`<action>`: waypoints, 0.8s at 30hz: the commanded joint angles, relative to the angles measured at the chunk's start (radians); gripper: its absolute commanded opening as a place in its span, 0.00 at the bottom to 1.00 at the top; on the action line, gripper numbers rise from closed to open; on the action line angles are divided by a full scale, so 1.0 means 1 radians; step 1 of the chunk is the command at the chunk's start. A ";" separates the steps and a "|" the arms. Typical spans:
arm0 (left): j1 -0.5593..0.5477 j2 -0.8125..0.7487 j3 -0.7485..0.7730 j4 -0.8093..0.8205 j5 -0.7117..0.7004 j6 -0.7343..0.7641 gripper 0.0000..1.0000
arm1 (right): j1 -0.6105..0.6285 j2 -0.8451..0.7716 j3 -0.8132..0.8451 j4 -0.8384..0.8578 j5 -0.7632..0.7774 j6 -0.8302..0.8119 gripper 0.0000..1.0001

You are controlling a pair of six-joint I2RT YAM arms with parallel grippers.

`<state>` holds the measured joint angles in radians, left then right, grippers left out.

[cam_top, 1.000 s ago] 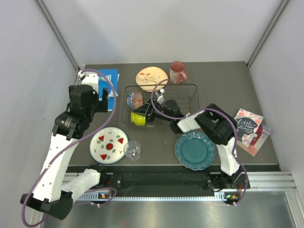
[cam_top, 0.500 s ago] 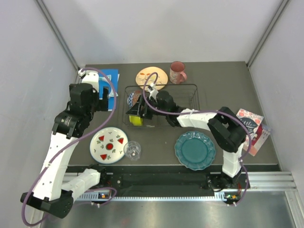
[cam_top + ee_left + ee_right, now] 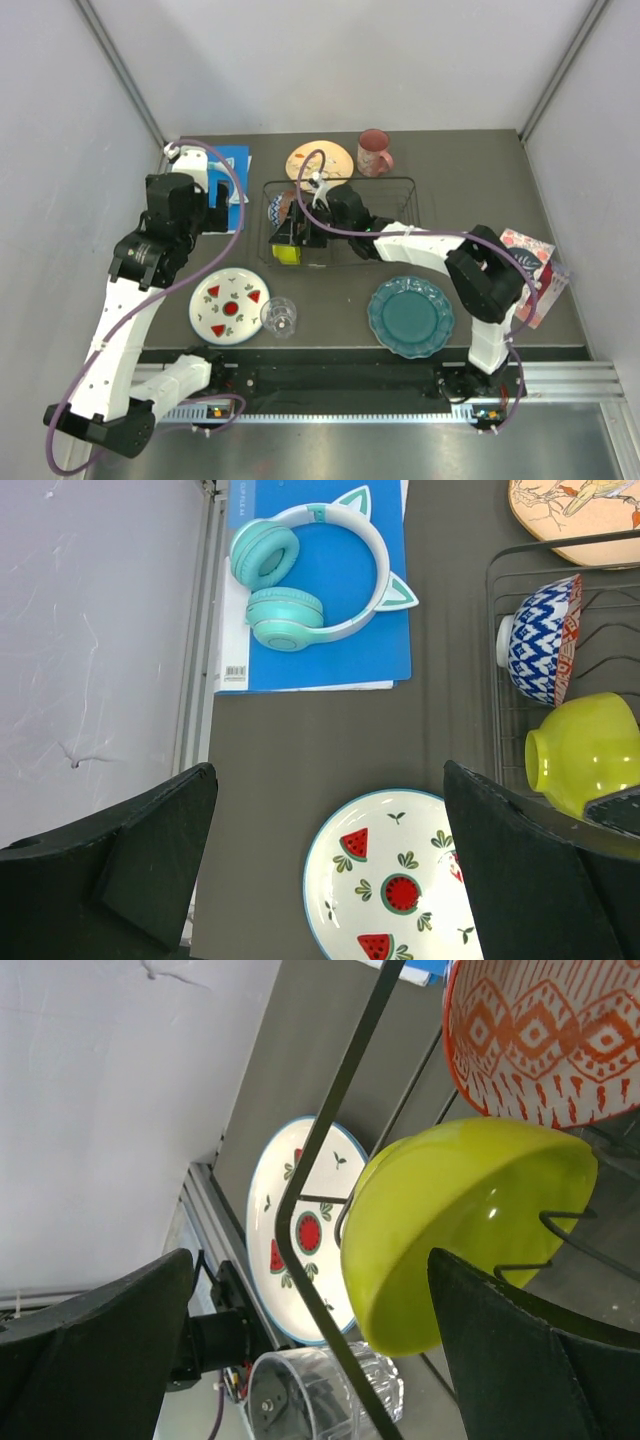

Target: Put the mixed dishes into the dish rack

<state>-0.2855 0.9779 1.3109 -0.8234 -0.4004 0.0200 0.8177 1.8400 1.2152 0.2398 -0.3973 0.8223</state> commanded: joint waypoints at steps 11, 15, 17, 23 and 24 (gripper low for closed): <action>0.012 0.012 0.036 0.023 0.031 -0.049 0.99 | 0.067 0.163 0.204 0.000 -0.049 -0.006 1.00; 0.016 0.011 0.025 0.026 0.040 -0.054 0.99 | 0.070 0.189 0.210 0.029 -0.067 0.011 1.00; 0.016 0.015 0.027 0.026 0.044 -0.057 0.99 | 0.074 0.221 0.248 0.026 -0.077 0.015 1.00; 0.019 0.018 0.041 0.021 0.046 -0.055 0.99 | 0.077 0.283 0.309 0.016 -0.078 0.029 1.00; 0.019 0.019 0.040 0.021 0.048 -0.057 0.99 | 0.075 0.291 0.319 0.003 -0.080 0.028 1.00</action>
<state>-0.2741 0.9932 1.3132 -0.8234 -0.3630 -0.0246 0.8806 2.0941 1.4639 0.2188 -0.4637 0.8417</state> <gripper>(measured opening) 0.991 0.993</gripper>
